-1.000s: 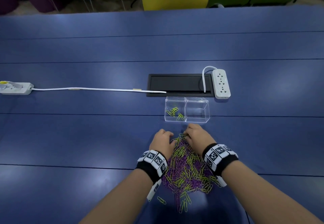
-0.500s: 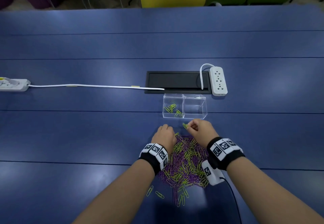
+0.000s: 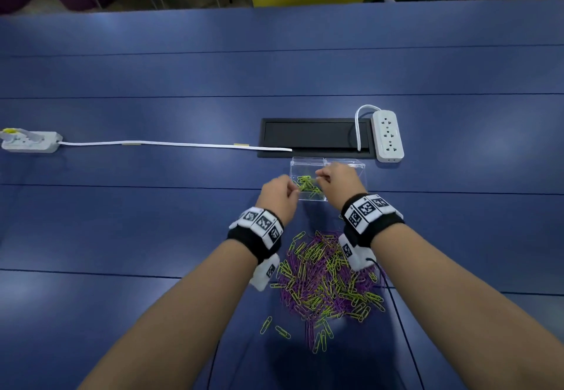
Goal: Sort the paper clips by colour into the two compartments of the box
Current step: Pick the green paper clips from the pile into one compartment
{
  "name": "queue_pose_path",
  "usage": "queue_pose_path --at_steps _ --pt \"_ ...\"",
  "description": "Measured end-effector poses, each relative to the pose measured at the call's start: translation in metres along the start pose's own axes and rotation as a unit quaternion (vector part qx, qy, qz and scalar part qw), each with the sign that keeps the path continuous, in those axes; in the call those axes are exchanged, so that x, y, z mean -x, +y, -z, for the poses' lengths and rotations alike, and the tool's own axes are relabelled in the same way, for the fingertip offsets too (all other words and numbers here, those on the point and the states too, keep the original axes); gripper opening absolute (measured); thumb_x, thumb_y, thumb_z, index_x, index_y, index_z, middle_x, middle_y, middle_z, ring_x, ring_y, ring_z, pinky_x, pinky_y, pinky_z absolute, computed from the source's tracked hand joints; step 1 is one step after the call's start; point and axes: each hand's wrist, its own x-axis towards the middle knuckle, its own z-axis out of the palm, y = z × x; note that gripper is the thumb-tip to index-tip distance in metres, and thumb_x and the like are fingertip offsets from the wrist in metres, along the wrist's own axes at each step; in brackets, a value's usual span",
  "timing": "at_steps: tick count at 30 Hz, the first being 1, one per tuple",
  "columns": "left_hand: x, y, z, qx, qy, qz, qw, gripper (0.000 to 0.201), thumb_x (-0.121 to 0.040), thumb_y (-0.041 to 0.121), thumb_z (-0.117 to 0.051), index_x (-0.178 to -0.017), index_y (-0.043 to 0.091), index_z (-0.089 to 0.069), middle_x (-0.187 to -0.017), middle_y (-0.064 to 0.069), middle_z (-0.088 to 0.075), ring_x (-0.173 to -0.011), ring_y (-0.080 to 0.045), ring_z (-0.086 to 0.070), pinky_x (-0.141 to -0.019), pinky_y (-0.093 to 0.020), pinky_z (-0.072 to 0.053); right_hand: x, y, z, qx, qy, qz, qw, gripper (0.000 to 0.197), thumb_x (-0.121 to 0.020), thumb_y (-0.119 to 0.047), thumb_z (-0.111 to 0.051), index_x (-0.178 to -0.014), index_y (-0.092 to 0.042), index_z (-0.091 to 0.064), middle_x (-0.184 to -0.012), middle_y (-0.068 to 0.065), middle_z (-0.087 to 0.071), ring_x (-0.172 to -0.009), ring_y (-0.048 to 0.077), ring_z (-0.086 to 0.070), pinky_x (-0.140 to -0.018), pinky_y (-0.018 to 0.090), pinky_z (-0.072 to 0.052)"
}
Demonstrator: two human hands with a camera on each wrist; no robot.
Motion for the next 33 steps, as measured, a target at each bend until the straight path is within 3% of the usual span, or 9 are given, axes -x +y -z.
queue_pose_path --at_steps 4,6,10,14,17,22,27,31,33 --pt "-0.028 0.019 0.005 -0.063 -0.001 -0.040 0.997 0.010 -0.089 0.014 -0.053 -0.088 0.007 -0.060 -0.093 -0.010 -0.065 -0.088 -0.027 -0.059 -0.079 -0.037 -0.050 0.030 0.008 -0.003 -0.006 0.047 0.012 0.999 0.018 -0.090 -0.021 -0.055 -0.087 -0.012 -0.070 -0.092 0.008 -0.065 -0.090 0.022 -0.061 -0.087 0.036 -0.050" --pt "-0.038 0.021 -0.001 -0.123 -0.024 -0.049 0.991 0.012 -0.091 0.013 -0.048 -0.090 0.006 -0.059 -0.099 -0.013 -0.062 -0.092 -0.030 -0.058 -0.079 -0.039 -0.050 0.049 0.011 -0.013 -0.013 0.021 0.007 1.000 0.020 -0.091 -0.019 -0.053 -0.086 -0.009 -0.070 -0.090 0.008 -0.065 -0.087 0.021 -0.062 -0.085 0.038 -0.052" --pt "-0.042 0.012 -0.014 -0.193 -0.057 -0.056 0.978 0.019 -0.091 0.007 -0.049 -0.101 0.000 -0.063 -0.114 -0.016 -0.055 -0.107 -0.034 -0.054 -0.086 -0.045 -0.050 0.070 0.016 -0.041 0.031 -0.072 0.085 0.993 0.024 -0.088 -0.012 -0.053 -0.105 -0.013 -0.070 -0.104 0.008 -0.062 -0.102 0.026 -0.054 -0.094 0.033 -0.043" --pt "-0.019 0.001 -0.012 -0.134 -0.029 -0.080 0.987 0.025 -0.094 0.015 -0.051 -0.115 0.006 -0.063 -0.114 -0.013 -0.052 -0.107 -0.029 -0.052 -0.090 -0.043 -0.048 0.068 0.012 -0.060 0.091 -0.120 0.144 0.978 0.033 -0.090 -0.011 -0.053 -0.122 -0.013 -0.062 -0.118 0.007 -0.056 -0.112 0.027 -0.044 -0.099 0.036 -0.038" --pt "0.016 -0.018 -0.010 -0.060 0.026 -0.042 0.997 0.014 -0.092 0.016 -0.054 -0.100 0.010 -0.063 -0.104 -0.008 -0.055 -0.096 -0.025 -0.056 -0.087 -0.036 -0.047 0.063 0.013 -0.068 0.126 -0.126 0.160 0.971 0.030 -0.092 -0.017 -0.053 -0.118 -0.010 -0.064 -0.114 0.009 -0.057 -0.109 0.028 -0.045 -0.095 0.043 -0.041" --pt "0.070 -0.046 -0.029 -0.082 -0.033 0.083 0.993 0.009 -0.089 0.025 -0.058 -0.088 0.017 -0.063 -0.099 -0.003 -0.059 -0.095 -0.023 -0.058 -0.081 -0.033 -0.047 0.060 0.015 -0.071 0.148 -0.121 0.172 0.966 0.024 -0.092 -0.018 -0.052 -0.106 -0.008 -0.067 -0.106 0.008 -0.058 -0.106 0.025 -0.046 -0.094 0.037 -0.040" --pt "0.075 -0.044 -0.041 -0.099 -0.055 0.058 0.992 0.013 -0.091 0.025 -0.057 -0.093 0.014 -0.063 -0.105 -0.007 -0.056 -0.099 -0.026 -0.056 -0.083 -0.039 -0.050 0.056 0.017 -0.070 0.147 -0.130 0.124 0.973 0.013 -0.089 -0.015 -0.050 -0.092 -0.009 -0.061 -0.103 0.008 -0.055 -0.103 0.025 -0.045 -0.094 0.033 -0.037" --pt "0.072 -0.042 -0.045 -0.159 -0.081 0.029 0.984 0.022 -0.095 0.023 -0.049 -0.105 0.006 -0.060 -0.113 -0.011 -0.053 -0.109 -0.028 -0.051 -0.086 -0.041 -0.048 0.054 0.019 -0.061 0.167 -0.136 0.091 0.972 0.019 -0.091 -0.013 -0.045 -0.104 -0.006 -0.056 -0.111 0.011 -0.056 -0.108 0.028 -0.047 -0.096 0.031 -0.030" --pt "0.069 -0.041 -0.045 -0.177 -0.089 0.021 0.980 0.026 -0.095 0.023 -0.048 -0.110 0.003 -0.057 -0.117 -0.014 -0.051 -0.113 -0.030 -0.048 -0.088 -0.041 -0.044 0.054 0.018 -0.053 0.125 -0.133 0.053 0.982 0.024 -0.092 -0.008 -0.044 -0.113 -0.007 -0.056 -0.119 0.011 -0.056 -0.113 0.028 -0.048 -0.098 0.032 -0.034"
